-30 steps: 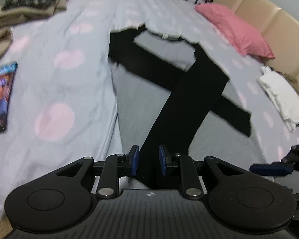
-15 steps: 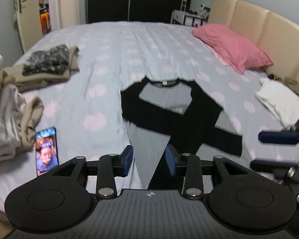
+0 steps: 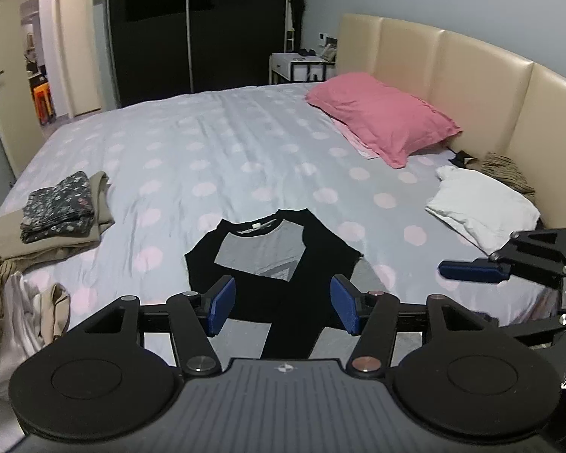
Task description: Fold clothes
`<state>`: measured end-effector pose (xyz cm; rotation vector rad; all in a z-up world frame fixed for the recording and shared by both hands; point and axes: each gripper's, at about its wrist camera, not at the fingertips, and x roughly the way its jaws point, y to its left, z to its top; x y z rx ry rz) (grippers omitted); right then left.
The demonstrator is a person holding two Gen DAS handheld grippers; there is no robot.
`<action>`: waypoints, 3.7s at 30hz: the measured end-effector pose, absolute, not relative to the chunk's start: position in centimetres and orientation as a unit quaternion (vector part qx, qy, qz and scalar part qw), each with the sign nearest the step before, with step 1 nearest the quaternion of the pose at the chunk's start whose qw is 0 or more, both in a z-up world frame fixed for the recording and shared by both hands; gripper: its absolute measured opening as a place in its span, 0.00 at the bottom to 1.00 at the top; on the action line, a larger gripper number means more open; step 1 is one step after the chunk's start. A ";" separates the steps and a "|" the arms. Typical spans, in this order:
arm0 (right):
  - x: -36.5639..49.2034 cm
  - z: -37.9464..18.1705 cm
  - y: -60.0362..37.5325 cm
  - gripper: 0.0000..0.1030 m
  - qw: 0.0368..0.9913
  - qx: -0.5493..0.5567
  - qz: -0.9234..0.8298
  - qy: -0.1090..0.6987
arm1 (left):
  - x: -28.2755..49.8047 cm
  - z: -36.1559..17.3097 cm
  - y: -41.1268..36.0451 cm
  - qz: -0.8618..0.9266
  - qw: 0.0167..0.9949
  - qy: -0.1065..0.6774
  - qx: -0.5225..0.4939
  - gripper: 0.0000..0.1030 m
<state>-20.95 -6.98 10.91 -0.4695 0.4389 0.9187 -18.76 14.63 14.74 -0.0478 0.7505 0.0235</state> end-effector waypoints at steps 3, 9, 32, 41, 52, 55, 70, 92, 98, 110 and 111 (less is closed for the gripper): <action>-20.4 11.9 -6.7 0.46 0.850 -0.237 0.423 0.206 | -17.6 14.9 15.6 0.001 0.925 0.378 -0.042 0.53; -18.6 13.4 -5.4 0.47 0.855 -0.258 0.402 0.202 | -16.0 14.6 16.8 0.011 0.926 0.377 -0.007 0.53; 8.5 1.8 -0.9 0.58 0.831 -0.225 0.381 0.337 | 0.4 1.5 26.2 0.103 0.890 0.442 0.050 0.53; 18.0 -5.5 2.9 0.62 0.819 -0.208 0.383 0.372 | 6.6 -7.1 31.4 0.173 0.878 0.444 0.031 0.53; 25.0 -11.1 0.9 0.62 0.830 -0.092 0.374 0.404 | 8.6 -12.3 35.3 0.184 0.863 0.468 -0.043 0.50; 24.8 -11.3 1.2 0.62 0.827 -0.090 0.384 0.400 | 8.1 -12.1 35.7 0.157 0.876 0.453 -0.056 0.50; 25.3 -14.8 2.5 0.62 0.811 -0.084 0.400 0.419 | 9.3 -14.9 34.3 0.089 0.875 0.472 -0.066 0.50; 27.5 -14.9 0.8 0.05 0.810 -0.007 0.427 0.402 | 8.9 -14.8 37.6 0.091 0.885 0.424 -0.173 0.02; 28.0 -16.4 0.6 0.09 0.796 -0.002 0.425 0.432 | 9.5 -15.2 36.6 0.082 0.885 0.435 -0.142 0.07; 28.7 -17.0 3.1 0.42 0.792 -0.008 0.439 0.423 | 11.1 -15.7 36.4 0.027 0.890 0.428 -0.156 0.12; 28.7 -17.2 3.4 0.34 0.788 -0.012 0.445 0.425 | 11.2 -15.8 36.3 0.014 0.890 0.427 -0.160 0.02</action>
